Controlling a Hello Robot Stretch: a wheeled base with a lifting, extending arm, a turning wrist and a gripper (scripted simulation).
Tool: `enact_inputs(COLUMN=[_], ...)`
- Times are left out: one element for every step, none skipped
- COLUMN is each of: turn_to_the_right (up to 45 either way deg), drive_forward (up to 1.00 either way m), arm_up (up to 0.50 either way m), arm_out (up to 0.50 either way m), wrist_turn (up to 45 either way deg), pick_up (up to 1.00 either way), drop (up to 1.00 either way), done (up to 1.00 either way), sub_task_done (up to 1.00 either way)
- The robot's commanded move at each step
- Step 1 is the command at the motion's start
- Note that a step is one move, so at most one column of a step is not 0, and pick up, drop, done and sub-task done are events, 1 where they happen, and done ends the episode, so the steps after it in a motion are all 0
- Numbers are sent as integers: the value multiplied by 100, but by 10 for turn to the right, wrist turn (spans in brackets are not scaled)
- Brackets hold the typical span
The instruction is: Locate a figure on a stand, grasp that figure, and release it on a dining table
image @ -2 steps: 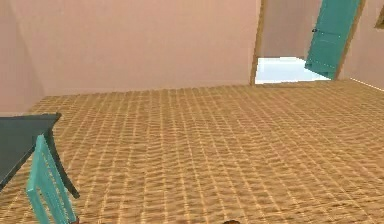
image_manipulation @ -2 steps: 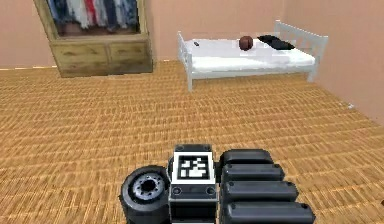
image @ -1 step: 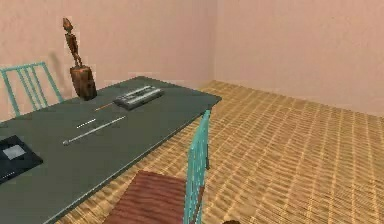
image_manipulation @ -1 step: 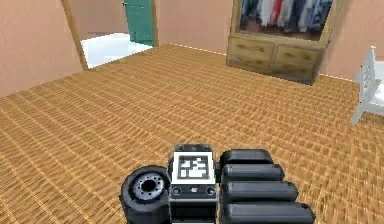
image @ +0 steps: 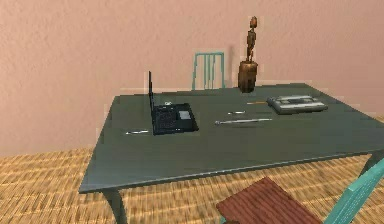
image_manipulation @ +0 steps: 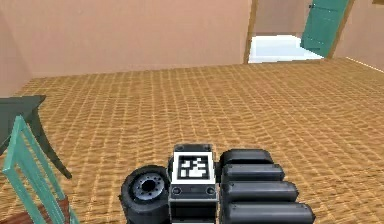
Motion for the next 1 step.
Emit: enact_inputs(turn_to_the_right=[-30], drive_forward=[0], arm_up=[0], arm_out=[0], wrist_turn=[0], pick_up=[0], drop=[0], done=[0], sub_task_done=[0])
